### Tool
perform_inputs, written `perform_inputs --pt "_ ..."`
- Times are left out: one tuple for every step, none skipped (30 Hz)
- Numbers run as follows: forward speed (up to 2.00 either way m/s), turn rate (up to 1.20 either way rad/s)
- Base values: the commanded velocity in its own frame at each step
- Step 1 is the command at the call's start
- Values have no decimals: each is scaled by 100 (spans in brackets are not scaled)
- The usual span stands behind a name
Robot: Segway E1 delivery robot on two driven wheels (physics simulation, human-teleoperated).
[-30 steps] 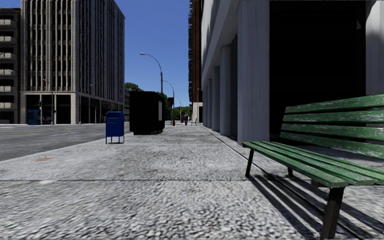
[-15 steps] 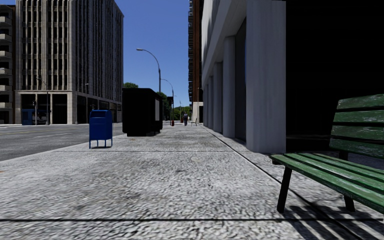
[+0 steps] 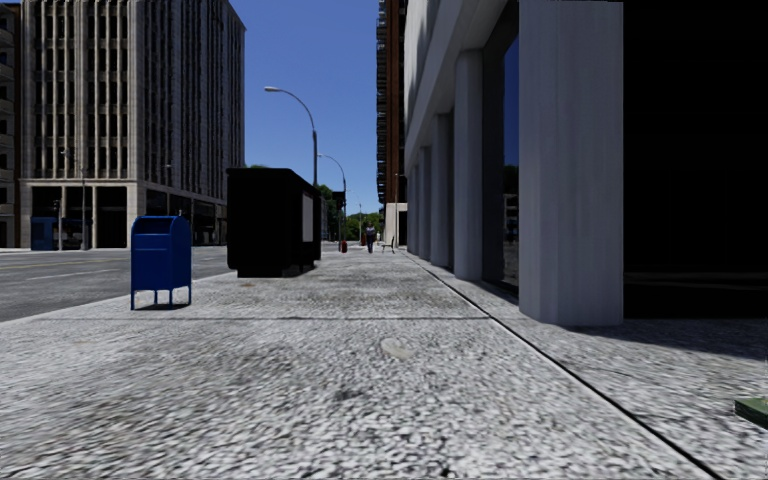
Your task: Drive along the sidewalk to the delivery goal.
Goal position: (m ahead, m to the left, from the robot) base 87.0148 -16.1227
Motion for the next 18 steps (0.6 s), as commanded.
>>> perform_inputs --pt "200 0" --pt "200 0" --pt "200 0" --pt "200 0" --pt "200 0" --pt "200 0" --pt "200 0" --pt "200 0" --pt "200 0" --pt "200 0" --pt "200 0" --pt "200 0" --pt "200 0" --pt "200 0" --pt "200 0" --pt "200 0" --pt "200 0" --pt "200 0"
